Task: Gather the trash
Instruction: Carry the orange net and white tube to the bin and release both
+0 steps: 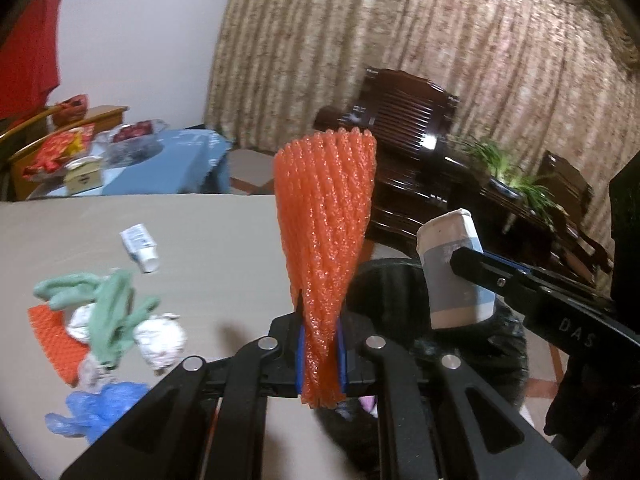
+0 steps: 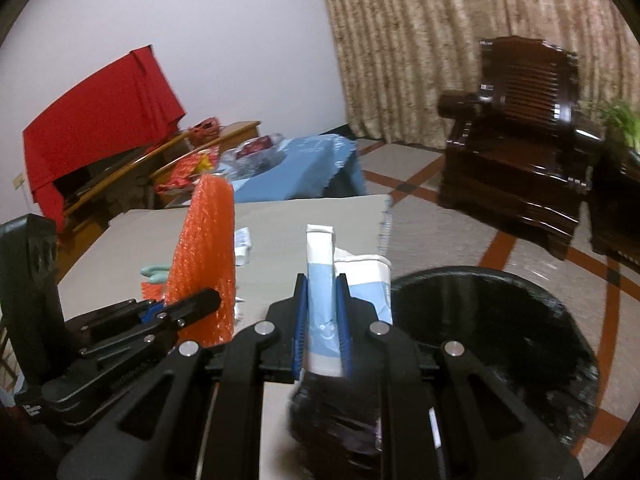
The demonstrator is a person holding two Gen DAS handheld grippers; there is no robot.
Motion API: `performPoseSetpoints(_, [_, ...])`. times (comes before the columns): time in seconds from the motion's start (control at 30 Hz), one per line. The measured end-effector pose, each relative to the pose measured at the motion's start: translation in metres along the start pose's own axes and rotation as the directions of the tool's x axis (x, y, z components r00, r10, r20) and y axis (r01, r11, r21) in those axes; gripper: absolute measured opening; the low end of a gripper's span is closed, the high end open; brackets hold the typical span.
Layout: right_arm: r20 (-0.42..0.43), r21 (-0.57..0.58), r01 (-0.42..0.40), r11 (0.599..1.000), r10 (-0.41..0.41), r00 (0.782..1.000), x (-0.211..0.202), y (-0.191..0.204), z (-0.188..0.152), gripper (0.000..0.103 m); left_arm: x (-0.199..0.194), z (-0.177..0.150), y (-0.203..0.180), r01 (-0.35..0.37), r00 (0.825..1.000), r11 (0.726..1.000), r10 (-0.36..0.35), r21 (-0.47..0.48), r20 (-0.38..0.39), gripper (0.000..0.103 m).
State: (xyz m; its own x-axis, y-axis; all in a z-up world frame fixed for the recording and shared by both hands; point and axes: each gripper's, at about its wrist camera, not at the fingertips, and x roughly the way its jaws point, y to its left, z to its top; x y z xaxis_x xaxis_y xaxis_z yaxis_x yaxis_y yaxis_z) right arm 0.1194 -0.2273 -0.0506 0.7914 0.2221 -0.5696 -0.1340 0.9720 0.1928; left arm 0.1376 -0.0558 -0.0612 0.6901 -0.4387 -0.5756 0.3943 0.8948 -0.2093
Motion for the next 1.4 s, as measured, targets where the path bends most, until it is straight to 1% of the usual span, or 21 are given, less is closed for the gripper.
performPoseSetpoints(0.2, [-0.01,0.039,0.094,0.995,-0.094,0.996,-0.016,-0.037,-0.016,0.013,0.023,-0.006,-0.04,0.079,0.996,0.996,-0.077,0.046,-0.037,0.012])
performPoseSetpoints(0.4, [-0.033,0.086,0.184,0.979,-0.182,0.983,-0.028,-0.08,-0.037,0.013,0.043,-0.014,-0.071,0.132,0.989,0.988,-0.126,0.082,-0.078,0.012])
performPoseSetpoints(0.63, [-0.057,0.116,0.227,0.967,-0.221,0.974,-0.029,-0.103,-0.054,0.013,0.064,-0.025,-0.092,0.178,0.979,0.979,-0.166,0.099,-0.119,0.012])
performPoseSetpoints(0.73, [-0.062,0.12,0.241,0.963,-0.235,0.97,-0.03,-0.107,-0.058,0.014,0.07,-0.028,-0.096,0.192,0.975,0.975,-0.177,0.109,-0.135,0.012])
performPoseSetpoints(0.77, [-0.065,0.121,0.245,0.962,-0.239,0.969,-0.03,-0.108,-0.059,0.016,0.072,-0.028,-0.097,0.202,0.972,0.973,-0.186,0.109,-0.146,0.015])
performPoseSetpoints(0.8, [-0.07,0.124,0.248,0.961,-0.241,0.968,-0.03,-0.108,-0.059,0.02,0.074,-0.028,-0.098,0.206,0.97,0.973,-0.189,0.108,-0.152,0.017])
performPoseSetpoints(0.87, [-0.08,0.132,0.261,0.956,-0.253,0.964,-0.029,-0.112,-0.061,0.021,0.076,-0.03,-0.1,0.214,0.967,0.972,-0.197,0.096,-0.163,0.044])
performPoseSetpoints(0.93, [-0.088,0.14,0.274,0.951,-0.264,0.96,-0.028,-0.114,-0.062,0.028,0.075,-0.031,-0.099,0.211,0.967,0.973,-0.195,0.091,-0.164,0.052])
performPoseSetpoints(0.97, [-0.089,0.142,0.281,0.949,-0.27,0.959,-0.028,-0.115,-0.062,0.038,0.075,-0.031,-0.099,0.212,0.967,0.973,-0.196,0.089,-0.165,0.057])
performPoseSetpoints(1.03, [-0.084,0.146,0.29,0.946,-0.28,0.956,-0.029,-0.115,-0.064,0.045,0.071,-0.032,-0.095,0.202,0.969,0.976,-0.187,0.082,-0.16,0.063])
performPoseSetpoints(1.07, [-0.082,0.146,0.293,0.945,-0.284,0.955,-0.03,-0.114,-0.064,0.059,0.069,-0.031,-0.091,0.199,0.97,0.977,-0.185,0.077,-0.156,0.067])
performPoseSetpoints(1.1, [-0.077,0.148,0.299,0.943,-0.291,0.954,-0.03,-0.114,-0.064,0.076,0.067,-0.031,-0.089,0.195,0.972,0.978,-0.182,0.075,-0.152,0.069])
performPoseSetpoints(1.17, [-0.049,0.152,0.313,0.938,-0.309,0.95,-0.034,-0.11,-0.063,0.091,0.059,-0.03,-0.082,0.169,0.979,0.983,-0.158,0.074,-0.131,0.079])
performPoseSetpoints(1.2, [-0.032,0.152,0.305,0.94,-0.304,0.952,-0.036,-0.106,-0.062,0.093,0.056,-0.029,-0.078,0.162,0.981,0.984,-0.153,0.074,-0.12,0.081])
performPoseSetpoints(1.27, [-0.02,0.152,0.284,0.947,-0.284,0.959,-0.037,-0.101,-0.059,0.096,0.042,-0.027,-0.067,0.127,0.989,0.99,-0.121,0.069,-0.082,0.091])
performPoseSetpoints(1.4, [0.006,0.145,0.242,0.959,-0.245,0.969,-0.036,-0.088,-0.052,0.097,0.019,-0.025,-0.044,0.068,0.998,0.996,-0.066,0.058,-0.022,0.096])
